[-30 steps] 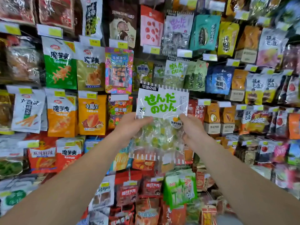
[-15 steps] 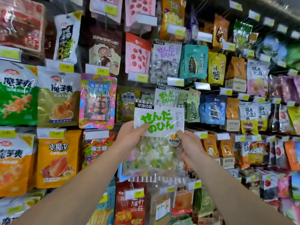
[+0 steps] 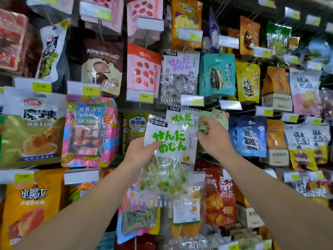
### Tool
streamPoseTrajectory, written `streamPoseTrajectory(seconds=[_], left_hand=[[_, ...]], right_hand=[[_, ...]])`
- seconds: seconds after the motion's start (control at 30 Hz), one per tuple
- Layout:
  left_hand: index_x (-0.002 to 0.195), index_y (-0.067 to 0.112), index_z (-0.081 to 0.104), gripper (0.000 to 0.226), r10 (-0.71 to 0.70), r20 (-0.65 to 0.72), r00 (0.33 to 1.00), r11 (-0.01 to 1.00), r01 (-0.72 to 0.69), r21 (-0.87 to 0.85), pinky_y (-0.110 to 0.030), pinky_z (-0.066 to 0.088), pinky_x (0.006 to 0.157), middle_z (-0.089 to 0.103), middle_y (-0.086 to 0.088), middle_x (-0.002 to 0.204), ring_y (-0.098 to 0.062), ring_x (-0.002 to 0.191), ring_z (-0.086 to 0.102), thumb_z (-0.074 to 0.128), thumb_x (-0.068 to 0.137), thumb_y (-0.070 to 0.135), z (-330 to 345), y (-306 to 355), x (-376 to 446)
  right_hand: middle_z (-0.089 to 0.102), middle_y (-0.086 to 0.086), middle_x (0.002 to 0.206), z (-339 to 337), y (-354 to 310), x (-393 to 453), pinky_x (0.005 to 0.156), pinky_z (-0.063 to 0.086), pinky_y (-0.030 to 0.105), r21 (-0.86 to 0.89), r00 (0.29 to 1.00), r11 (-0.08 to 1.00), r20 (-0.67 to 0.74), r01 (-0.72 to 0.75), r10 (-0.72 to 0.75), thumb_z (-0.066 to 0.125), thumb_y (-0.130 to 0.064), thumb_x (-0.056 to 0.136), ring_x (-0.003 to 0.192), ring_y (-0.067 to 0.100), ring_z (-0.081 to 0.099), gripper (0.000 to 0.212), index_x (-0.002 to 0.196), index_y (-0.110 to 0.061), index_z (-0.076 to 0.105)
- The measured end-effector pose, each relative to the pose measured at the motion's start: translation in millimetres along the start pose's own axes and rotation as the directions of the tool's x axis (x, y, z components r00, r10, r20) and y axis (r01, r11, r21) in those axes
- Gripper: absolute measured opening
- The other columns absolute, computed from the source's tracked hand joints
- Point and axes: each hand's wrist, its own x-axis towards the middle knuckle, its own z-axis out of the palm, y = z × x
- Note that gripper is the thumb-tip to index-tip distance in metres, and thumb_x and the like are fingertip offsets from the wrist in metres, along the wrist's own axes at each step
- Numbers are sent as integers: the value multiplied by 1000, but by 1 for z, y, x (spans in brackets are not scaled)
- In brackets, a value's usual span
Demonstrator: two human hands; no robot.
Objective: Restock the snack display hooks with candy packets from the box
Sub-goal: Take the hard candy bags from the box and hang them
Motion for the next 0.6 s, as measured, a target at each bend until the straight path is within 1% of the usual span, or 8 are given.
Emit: streamPoseTrajectory(seconds=[0.07, 0.17, 0.27, 0.37, 0.43, 0.5, 0.53, 0.6], left_hand=[[89, 26, 74, 7, 4, -20, 1000, 1000, -4, -20, -42, 56, 89, 76, 9, 92, -18, 92, 71, 68, 89, 23, 11, 0, 14], [87, 25, 75, 8, 13, -37, 999, 999, -14, -31, -46, 56, 89, 77, 6, 91, -20, 90, 72, 68, 90, 22, 28, 1, 29], [87, 24, 74, 9, 44, -88, 995, 999, -46, -13, -40, 55, 86, 77, 8, 88, -17, 89, 71, 66, 91, 26, 45, 4, 46], [88, 20, 75, 12, 58, -115, 992, 998, -57, 12, -35, 54, 80, 77, 7, 87, -17, 88, 71, 66, 91, 29, 57, 6, 56], [89, 19, 75, 13, 56, -124, 991, 998, -55, 11, -36, 55, 81, 77, 6, 87, -18, 88, 72, 67, 90, 29, 64, 6, 63], [89, 20, 75, 13, 50, -120, 992, 998, -45, 41, -36, 55, 82, 77, 6, 87, -18, 89, 72, 67, 90, 30, 68, 8, 69], [89, 20, 75, 13, 52, -117, 992, 997, -45, 55, -38, 55, 84, 77, 7, 88, -17, 89, 72, 67, 90, 31, 70, 8, 72], [92, 20, 75, 14, 53, -113, 992, 997, -46, 65, -41, 56, 87, 77, 7, 90, -17, 90, 72, 66, 90, 31, 74, 9, 78]], right_hand=[[52, 5, 142, 0, 6, 26, 102, 40, 34, -69, 996, 994, 3, 87, -87, 60, -26, 93, 127, 25, 51, 50, 140, -16, 48], [45, 7, 147, -1, 15, 58, 104, 39, 36, -117, 983, 976, 21, 183, -182, 58, -26, 95, 131, 27, 47, 53, 144, -16, 43], [43, 10, 148, -1, 26, 95, 108, 38, 40, -153, 963, 951, 22, 269, -269, 59, -24, 93, 132, 31, 45, 56, 146, -14, 42], [42, 10, 148, 2, 30, 124, 107, 38, 40, -153, 953, 941, 36, 302, -300, 60, -17, 90, 133, 32, 42, 60, 147, -14, 40], [40, 9, 149, 5, 35, 139, 111, 35, 42, -177, 936, 919, 82, 353, -344, 59, -15, 90, 135, 33, 38, 62, 148, -15, 37], [40, 8, 151, 7, 40, 150, 113, 32, 41, -214, 921, 896, 119, 389, -371, 55, -10, 91, 136, 31, 38, 59, 147, -17, 39], [41, 6, 151, 8, 42, 153, 112, 32, 39, -202, 917, 895, 120, 397, -380, 53, -5, 91, 135, 30, 39, 57, 146, -18, 41], [46, 4, 147, 8, 47, 157, 104, 39, 35, -153, 916, 904, 80, 400, -392, 48, 0, 93, 129, 27, 46, 53, 142, -21, 47]])
